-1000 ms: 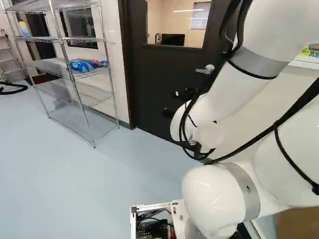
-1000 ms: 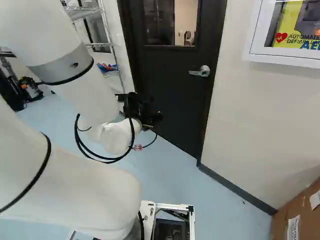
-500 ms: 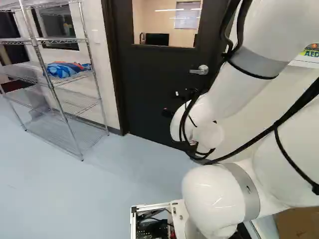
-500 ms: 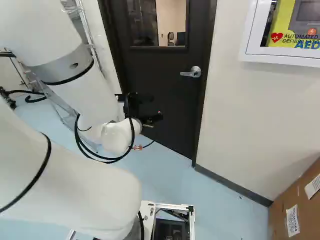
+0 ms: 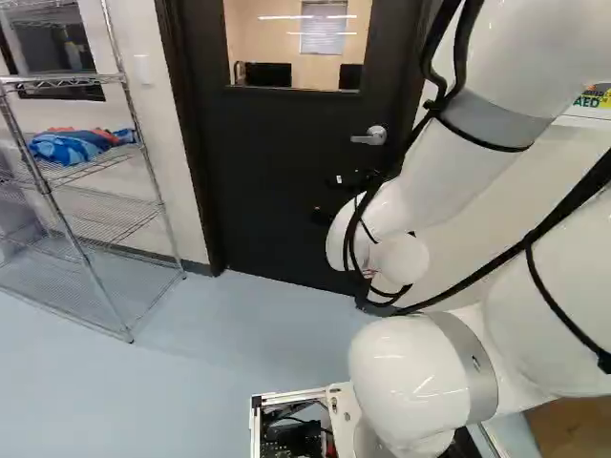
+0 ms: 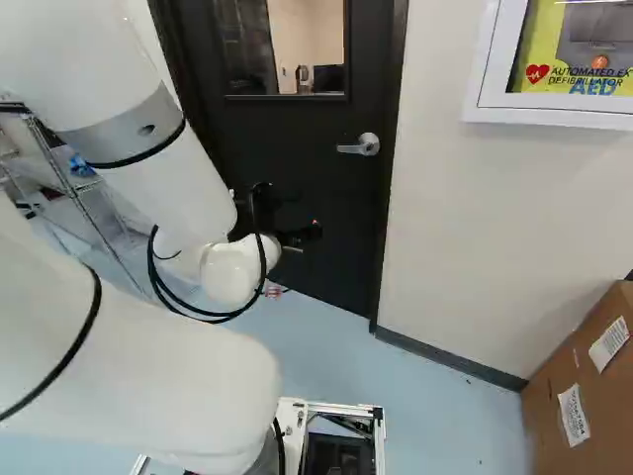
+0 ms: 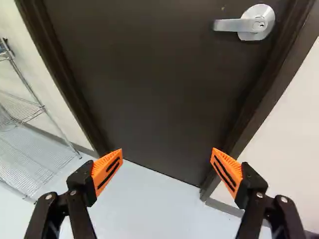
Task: Open the door and move inside
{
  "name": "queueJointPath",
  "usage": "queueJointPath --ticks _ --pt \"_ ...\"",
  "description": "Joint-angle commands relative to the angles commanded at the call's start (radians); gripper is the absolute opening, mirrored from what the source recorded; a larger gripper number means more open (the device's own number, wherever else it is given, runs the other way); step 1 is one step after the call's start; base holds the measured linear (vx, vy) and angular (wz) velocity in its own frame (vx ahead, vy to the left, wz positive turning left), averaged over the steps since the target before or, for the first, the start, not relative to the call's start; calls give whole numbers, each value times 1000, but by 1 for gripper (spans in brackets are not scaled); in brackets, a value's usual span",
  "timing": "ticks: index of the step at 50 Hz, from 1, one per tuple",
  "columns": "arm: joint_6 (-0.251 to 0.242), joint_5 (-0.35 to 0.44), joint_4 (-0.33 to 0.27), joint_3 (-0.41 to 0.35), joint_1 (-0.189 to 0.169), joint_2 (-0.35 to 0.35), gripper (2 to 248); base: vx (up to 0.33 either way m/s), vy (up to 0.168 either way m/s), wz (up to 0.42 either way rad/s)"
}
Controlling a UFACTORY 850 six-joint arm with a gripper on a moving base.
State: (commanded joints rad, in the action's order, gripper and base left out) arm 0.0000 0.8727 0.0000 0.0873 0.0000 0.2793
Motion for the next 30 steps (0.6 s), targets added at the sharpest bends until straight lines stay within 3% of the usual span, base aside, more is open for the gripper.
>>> queueJointPath --ticks 30 --pt "0 0 0 0 0 0 247 130 73 -351"
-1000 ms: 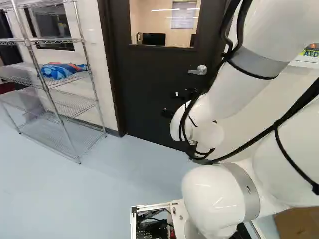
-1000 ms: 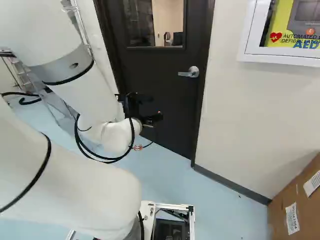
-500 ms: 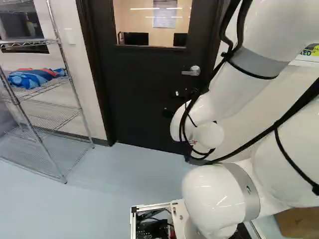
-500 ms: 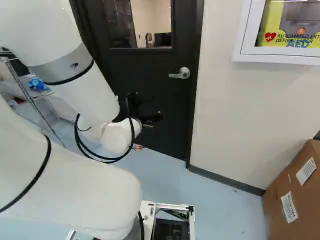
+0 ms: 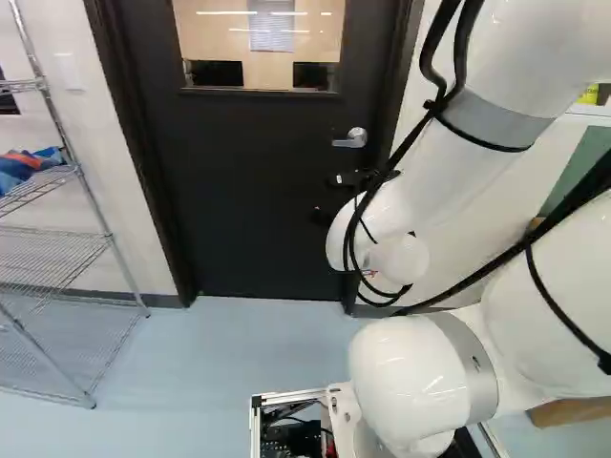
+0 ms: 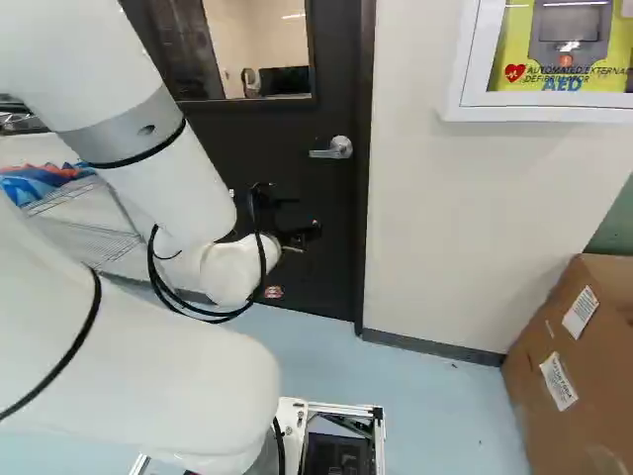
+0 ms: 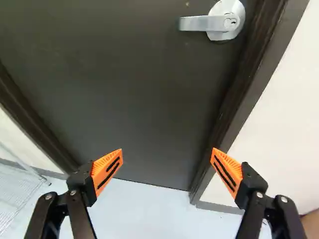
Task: Open the door and move inside
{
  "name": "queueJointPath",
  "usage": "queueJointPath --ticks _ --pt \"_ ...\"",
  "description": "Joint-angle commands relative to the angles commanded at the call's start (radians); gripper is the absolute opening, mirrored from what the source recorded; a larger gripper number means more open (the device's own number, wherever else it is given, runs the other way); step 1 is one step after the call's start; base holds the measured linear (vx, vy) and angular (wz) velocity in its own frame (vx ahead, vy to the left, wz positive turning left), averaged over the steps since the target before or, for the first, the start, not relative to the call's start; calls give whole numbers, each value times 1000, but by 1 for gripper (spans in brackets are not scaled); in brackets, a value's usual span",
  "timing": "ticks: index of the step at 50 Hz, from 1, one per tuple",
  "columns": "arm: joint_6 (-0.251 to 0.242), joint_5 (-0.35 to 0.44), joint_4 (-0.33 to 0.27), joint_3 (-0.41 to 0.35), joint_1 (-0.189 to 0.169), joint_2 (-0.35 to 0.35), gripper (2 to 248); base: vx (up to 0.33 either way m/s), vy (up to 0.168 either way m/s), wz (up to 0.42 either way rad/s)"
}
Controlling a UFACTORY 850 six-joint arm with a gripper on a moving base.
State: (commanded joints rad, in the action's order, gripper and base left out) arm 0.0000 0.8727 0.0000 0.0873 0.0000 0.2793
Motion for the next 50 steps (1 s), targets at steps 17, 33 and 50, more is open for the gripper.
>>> queueJointPath --ticks 17,33,50 --pt "0 0 0 0 0 0 247 108 86 -208" --pt "0 0 0 0 0 0 247 10 11 -6" --pt "0 0 0 12 0 -9 247 0 0 0"
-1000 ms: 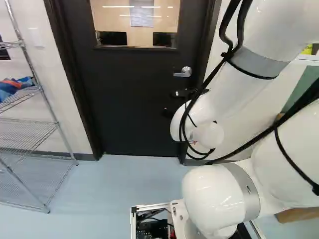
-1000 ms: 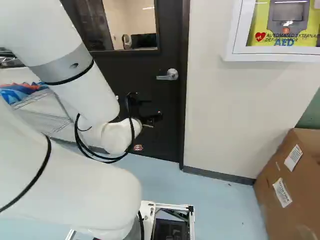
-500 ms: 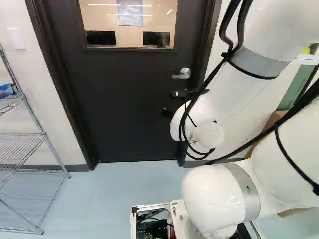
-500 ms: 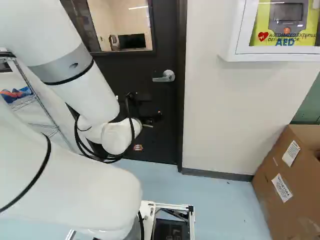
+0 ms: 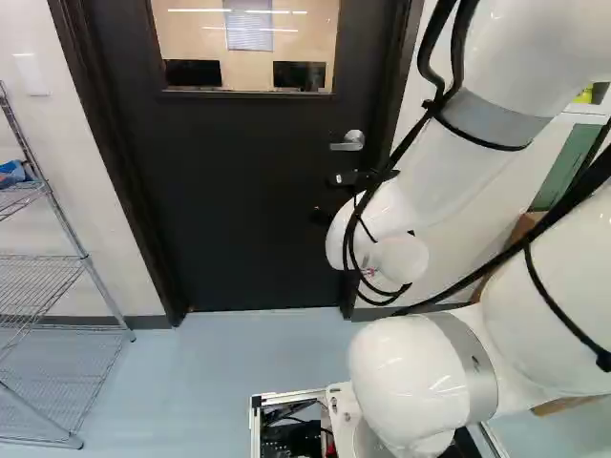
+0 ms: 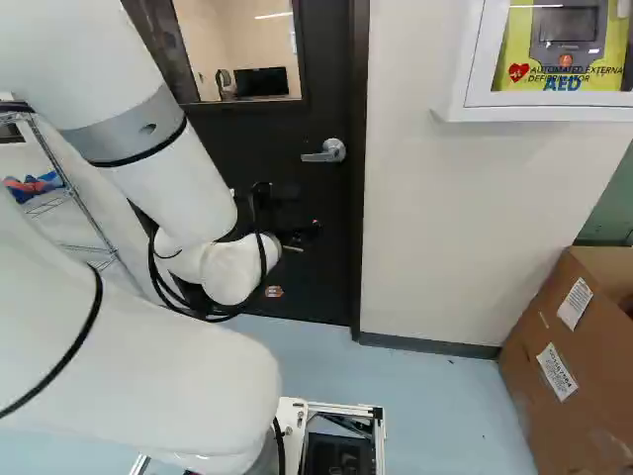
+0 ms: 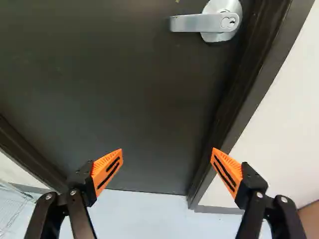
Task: Open the door and move inside
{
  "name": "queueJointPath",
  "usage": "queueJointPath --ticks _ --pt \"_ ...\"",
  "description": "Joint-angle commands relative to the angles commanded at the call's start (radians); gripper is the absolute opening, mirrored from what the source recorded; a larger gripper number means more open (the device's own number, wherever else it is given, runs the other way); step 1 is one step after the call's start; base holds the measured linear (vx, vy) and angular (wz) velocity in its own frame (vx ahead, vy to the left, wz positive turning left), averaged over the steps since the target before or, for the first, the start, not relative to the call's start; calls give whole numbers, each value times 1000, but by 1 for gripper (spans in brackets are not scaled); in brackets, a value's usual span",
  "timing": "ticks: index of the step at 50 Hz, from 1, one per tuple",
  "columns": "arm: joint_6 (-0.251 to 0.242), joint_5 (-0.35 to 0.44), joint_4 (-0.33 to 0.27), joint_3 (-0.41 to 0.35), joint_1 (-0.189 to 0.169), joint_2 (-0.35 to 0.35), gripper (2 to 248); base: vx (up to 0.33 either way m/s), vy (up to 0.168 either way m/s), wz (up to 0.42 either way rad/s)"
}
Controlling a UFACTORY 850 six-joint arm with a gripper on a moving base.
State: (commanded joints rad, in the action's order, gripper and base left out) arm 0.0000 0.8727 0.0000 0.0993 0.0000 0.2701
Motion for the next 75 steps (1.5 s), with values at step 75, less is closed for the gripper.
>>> queueJointPath --ticks 75 --pt "0 0 0 144 0 45 247 0 0 0"
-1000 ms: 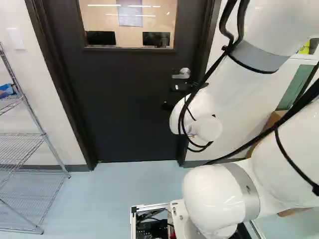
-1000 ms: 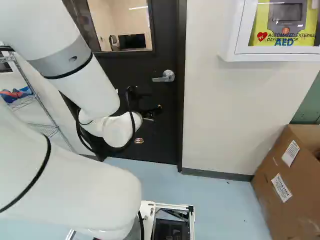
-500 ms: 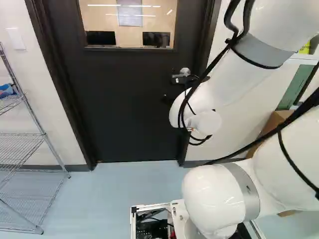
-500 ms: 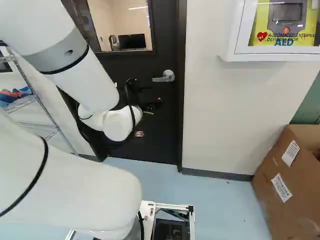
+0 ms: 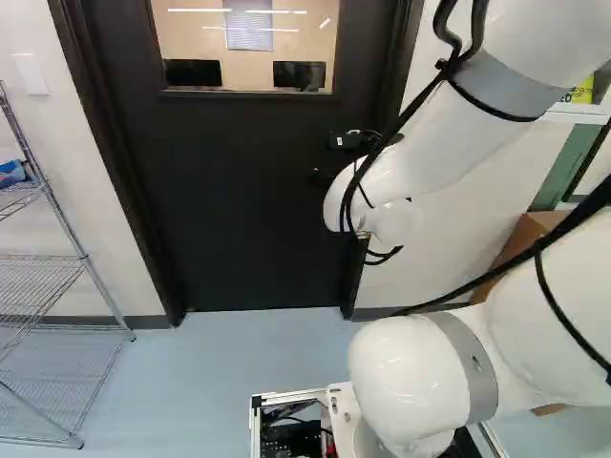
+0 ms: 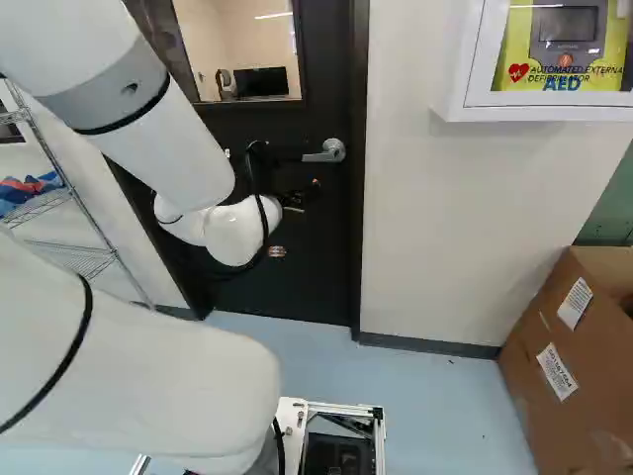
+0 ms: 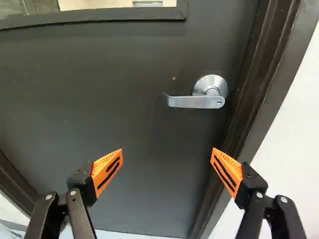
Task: Open the door and move inside
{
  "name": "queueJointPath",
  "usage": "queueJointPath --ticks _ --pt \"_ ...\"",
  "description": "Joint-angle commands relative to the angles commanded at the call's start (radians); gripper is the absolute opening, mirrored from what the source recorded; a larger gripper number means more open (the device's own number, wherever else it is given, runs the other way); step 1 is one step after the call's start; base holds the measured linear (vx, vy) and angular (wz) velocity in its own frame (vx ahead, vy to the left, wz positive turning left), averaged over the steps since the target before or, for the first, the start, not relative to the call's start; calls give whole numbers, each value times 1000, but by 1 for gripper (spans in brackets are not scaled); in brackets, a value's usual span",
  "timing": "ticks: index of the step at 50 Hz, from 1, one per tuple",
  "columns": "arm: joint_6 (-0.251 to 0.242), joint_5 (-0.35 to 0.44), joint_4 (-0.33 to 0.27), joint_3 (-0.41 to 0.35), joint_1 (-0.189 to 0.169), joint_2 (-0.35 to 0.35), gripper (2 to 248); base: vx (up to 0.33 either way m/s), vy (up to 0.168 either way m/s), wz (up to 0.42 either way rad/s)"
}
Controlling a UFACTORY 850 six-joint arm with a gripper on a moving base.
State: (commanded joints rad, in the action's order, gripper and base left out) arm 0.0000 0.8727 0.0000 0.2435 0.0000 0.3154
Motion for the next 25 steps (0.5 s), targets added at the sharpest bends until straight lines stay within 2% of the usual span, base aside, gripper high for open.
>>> queueJointPath --ticks 25 --pt "0 0 -14 62 0 -5 247 0 0 0"
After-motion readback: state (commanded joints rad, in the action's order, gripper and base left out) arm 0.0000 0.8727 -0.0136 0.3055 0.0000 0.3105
